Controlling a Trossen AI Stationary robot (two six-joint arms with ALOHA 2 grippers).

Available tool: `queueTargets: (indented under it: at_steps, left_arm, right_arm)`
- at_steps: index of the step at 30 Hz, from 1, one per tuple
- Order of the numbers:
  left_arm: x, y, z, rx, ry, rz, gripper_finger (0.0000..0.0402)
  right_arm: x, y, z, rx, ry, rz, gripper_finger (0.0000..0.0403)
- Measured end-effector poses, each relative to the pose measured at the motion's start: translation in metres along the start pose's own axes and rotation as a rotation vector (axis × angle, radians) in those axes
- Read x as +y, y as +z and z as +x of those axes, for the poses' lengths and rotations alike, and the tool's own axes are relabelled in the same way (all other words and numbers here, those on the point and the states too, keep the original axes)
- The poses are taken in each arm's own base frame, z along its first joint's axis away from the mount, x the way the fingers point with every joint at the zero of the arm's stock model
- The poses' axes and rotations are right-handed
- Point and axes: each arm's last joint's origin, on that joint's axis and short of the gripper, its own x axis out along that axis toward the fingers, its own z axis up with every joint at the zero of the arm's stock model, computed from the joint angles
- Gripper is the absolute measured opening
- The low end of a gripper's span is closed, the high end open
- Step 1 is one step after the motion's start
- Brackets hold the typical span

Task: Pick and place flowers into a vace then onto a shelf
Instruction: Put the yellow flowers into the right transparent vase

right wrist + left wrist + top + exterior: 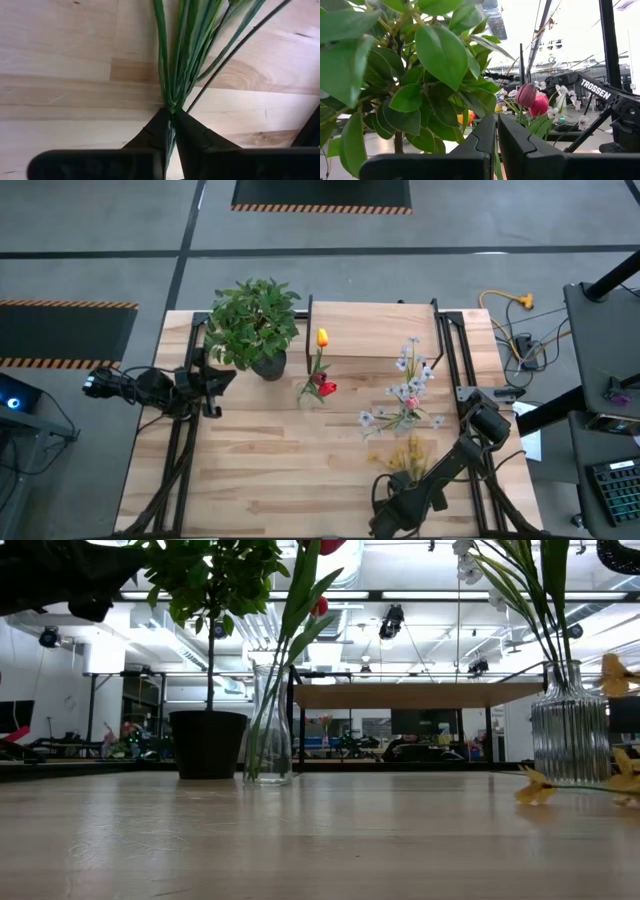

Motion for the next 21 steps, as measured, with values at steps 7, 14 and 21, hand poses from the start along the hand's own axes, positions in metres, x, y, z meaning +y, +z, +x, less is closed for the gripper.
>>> queueTargets:
  at_steps: [7, 14, 21]
  left_arm:
    - [0.0, 0.001, 0.0, -0.013, 0.004, -0.006, 0.0004]
    - [0.0, 0.002, 0.0, -0.015, 0.004, -0.007, 0.0004]
    - [0.0, 0.002, 0.0, -0.015, 0.004, -0.007, 0.0004]
  right_arm:
    - [-0.001, 0.0, -0.001, -0.007, 0.001, -0.004, 0.0074]
    - [-0.004, 0.002, -0.003, -0.027, -0.028, 0.023, 0.0161]
    - [-0.007, 0.004, -0.01, -0.132, -0.022, 0.038, 0.0203]
